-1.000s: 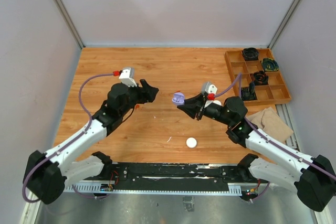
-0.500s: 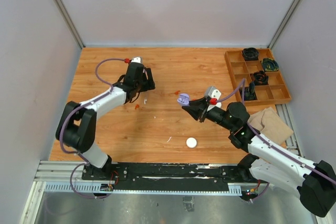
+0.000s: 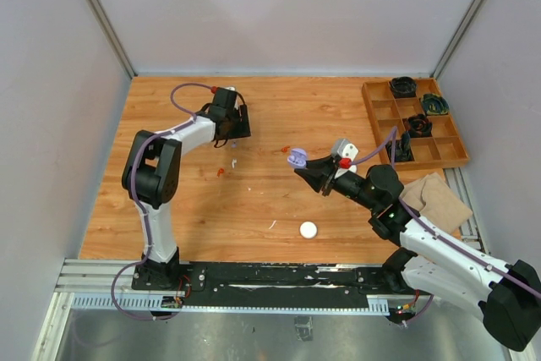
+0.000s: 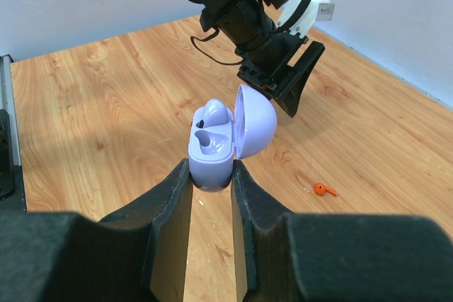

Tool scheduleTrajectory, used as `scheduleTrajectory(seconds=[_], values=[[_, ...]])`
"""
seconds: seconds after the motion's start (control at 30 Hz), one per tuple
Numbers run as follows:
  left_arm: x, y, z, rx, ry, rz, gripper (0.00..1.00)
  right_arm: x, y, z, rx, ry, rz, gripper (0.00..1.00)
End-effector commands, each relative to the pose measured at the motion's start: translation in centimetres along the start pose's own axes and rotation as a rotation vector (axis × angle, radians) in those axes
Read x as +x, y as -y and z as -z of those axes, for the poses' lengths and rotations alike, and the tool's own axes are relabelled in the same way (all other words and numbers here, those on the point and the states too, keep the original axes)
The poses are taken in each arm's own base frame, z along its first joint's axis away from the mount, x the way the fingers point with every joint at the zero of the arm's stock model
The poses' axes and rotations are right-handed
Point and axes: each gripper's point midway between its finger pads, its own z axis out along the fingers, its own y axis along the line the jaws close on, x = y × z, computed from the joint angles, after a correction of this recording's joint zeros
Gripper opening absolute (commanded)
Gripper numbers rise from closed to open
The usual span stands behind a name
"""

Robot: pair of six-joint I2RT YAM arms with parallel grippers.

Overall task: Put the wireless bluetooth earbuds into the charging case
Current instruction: Pick up the earbud from the center of the board.

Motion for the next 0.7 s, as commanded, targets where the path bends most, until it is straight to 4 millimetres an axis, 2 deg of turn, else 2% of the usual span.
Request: scheduleTrajectory(seconds=[0.0,0.3,0.43,0.67], values=[[1.1,0.5,-0.6,0.034,-0.083,-0.048,0.69,-0.4,1.0,0.2,0.035,0.027,0.023,0.08],[4.1,1.1,-1.2,0.096,-0.202,-0.086,0.68,-0.5,0.9,0.1,0.027,0.028,0.018,0.08],[4.8,1.8,-0.7,0.156,-0.225,-0.128,0.65,-0.4,0.9,0.1,0.027,0.027,0.016,0.08],[6.0,2.1,0.4,0.189,-0.267,-0.192,0.62,-0.5,0.8,0.0,0.024,0.028,0.013,0.08]])
